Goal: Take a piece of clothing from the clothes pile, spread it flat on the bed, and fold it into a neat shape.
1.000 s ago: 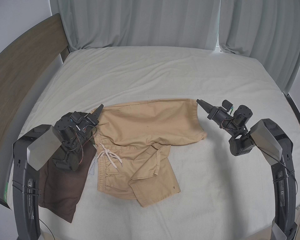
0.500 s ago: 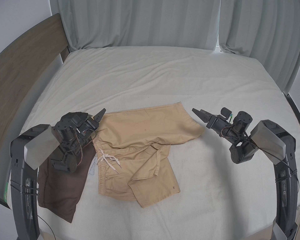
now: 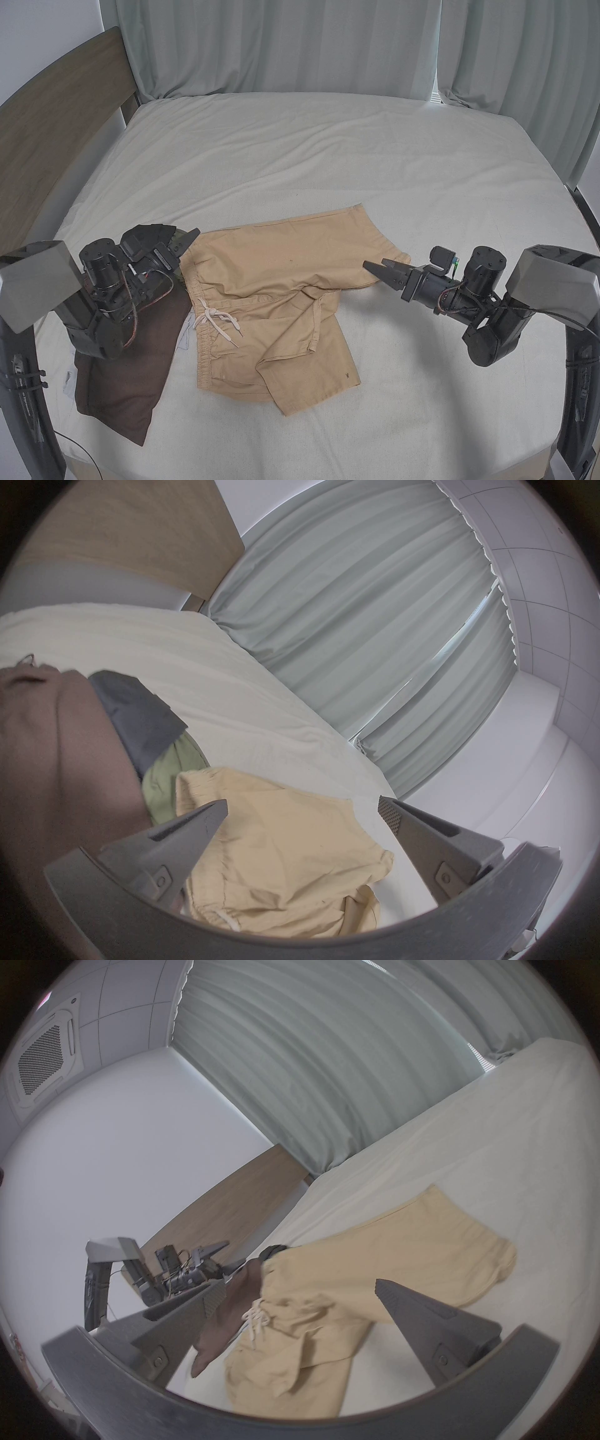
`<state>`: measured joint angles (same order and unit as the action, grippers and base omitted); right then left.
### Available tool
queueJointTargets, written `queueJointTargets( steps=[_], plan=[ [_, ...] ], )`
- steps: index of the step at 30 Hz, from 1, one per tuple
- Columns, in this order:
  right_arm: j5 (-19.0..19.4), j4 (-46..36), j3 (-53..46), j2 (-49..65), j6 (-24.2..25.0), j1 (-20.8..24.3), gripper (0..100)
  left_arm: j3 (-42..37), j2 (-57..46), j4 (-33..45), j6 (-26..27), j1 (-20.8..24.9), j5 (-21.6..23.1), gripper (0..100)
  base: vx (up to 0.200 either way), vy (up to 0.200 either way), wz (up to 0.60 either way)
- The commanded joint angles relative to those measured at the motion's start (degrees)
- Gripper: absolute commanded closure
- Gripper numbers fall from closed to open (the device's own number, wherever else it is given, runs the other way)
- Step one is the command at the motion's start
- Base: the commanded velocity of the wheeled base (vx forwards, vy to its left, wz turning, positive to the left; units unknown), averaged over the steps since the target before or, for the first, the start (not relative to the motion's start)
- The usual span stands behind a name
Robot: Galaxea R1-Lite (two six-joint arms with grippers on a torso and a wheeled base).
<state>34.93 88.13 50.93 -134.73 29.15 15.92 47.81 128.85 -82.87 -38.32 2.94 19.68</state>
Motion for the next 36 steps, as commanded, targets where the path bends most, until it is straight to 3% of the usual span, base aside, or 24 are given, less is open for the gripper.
queueJointTargets(
  steps=[1,7,12,17,25,27,32,36],
  plan=[
    [0.1,0.2,-5.8,4.4,-1.7,4.1,0,-5.9,-7.6,-0.3,0.7,-2.0,0.5,0,0.000,0.000,0.00],
    [0.0,0.2,-7.8,4.3,-2.9,6.1,0,-12.9,-11.6,-2.2,2.6,-2.3,1.9,0,0.000,0.000,0.00],
    [-0.1,0.1,-8.3,3.8,-2.5,7.8,0,-21.3,-13.5,-6.0,8.1,-2.0,5.5,0,0.000,0.000,0.00],
    [-3.4,0.1,-8.4,3.5,-0.8,10.3,0,-24.2,-14.5,-6.0,9.2,-2.3,8.1,0,0.000,0.000,0.00],
    [-4.3,0.1,-8.7,2.0,-0.8,13.6,0,-28.7,-17.7,-6.0,13.1,-2.8,12.1,0,0.000,0.000,0.00],
    [-5.6,0.1,-8.6,0.4,-0.8,13.8,0,-30.5,-20.7,-5.9,14.8,-2.8,14.9,0,0.000,0.000,0.00],
    [-5.7,0.0,-8.4,-1.0,-0.9,14.9,0,-32.4,-22.2,-5.9,15.6,-2.5,15.8,0,0.000,0.000,0.00],
    [-7.9,0.1,-8.0,-3.2,-1.2,15.7,0,-33.8,-19.8,-5.9,22.5,-2.3,15.7,0,0.000,0.000,0.00]
  ],
)
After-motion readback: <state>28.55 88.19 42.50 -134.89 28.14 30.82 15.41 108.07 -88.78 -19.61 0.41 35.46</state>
